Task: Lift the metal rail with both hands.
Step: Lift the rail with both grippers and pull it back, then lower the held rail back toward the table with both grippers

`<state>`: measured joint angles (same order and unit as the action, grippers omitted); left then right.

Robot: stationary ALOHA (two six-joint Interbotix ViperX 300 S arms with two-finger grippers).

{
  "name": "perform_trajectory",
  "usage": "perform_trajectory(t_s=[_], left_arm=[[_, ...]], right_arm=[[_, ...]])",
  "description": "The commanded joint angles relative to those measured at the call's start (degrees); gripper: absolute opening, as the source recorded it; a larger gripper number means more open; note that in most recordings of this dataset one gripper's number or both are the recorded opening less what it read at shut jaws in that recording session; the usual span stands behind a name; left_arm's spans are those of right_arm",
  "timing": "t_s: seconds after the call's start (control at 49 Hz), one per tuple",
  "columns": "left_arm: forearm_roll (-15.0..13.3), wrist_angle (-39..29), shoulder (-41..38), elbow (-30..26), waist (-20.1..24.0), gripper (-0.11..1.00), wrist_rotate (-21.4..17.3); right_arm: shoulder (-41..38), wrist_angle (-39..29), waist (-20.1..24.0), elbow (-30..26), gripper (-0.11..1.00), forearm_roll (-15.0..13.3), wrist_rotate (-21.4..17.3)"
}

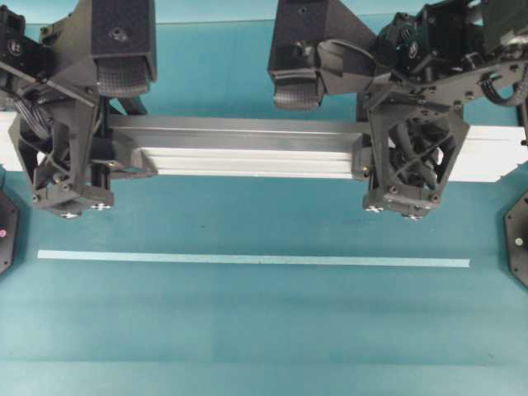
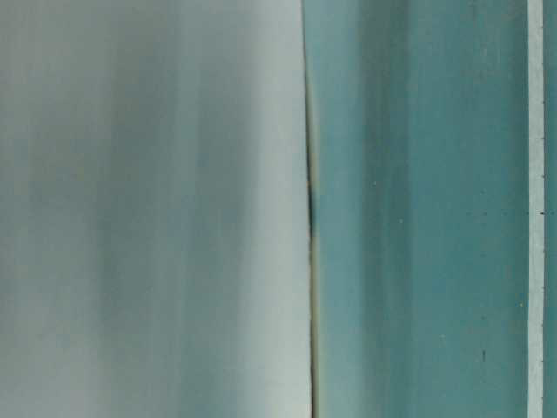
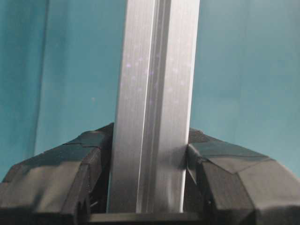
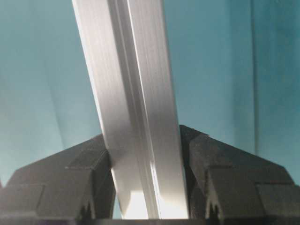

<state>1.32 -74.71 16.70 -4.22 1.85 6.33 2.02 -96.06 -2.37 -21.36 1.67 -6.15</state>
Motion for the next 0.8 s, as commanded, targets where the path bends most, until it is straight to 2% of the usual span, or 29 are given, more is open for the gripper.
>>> perform_trajectory(t_s=[0.0, 0.184, 0.51, 0.653, 0.775], left_arm=[[0.26, 1.05, 0.26, -2.2, 0.53, 0.37, 0.62], [0.26, 0.88, 0.35, -1.85, 0.44, 0.37, 0.35], [0.26, 0.18, 0.44, -1.67, 0.44, 0.37, 0.35], [0.18, 0.18, 0.18, -1.14, 0.44, 0.37, 0.35], [0.18, 0.7, -0.09, 1.41, 0.53, 0.37, 0.44]], right_arm=[[0.44, 0.97, -0.18, -2.29, 0.38, -0.62, -2.46], [0.53, 1.05, -0.18, -3.6, 0.38, -1.67, -2.29], [0.62, 1.05, -0.18, -3.69, 0.38, -1.67, -2.2], [0.53, 1.32, -0.18, -2.55, 0.38, -1.67, -1.23], [0.44, 3.16, -0.18, 0.79, 0.38, -1.67, 0.53]])
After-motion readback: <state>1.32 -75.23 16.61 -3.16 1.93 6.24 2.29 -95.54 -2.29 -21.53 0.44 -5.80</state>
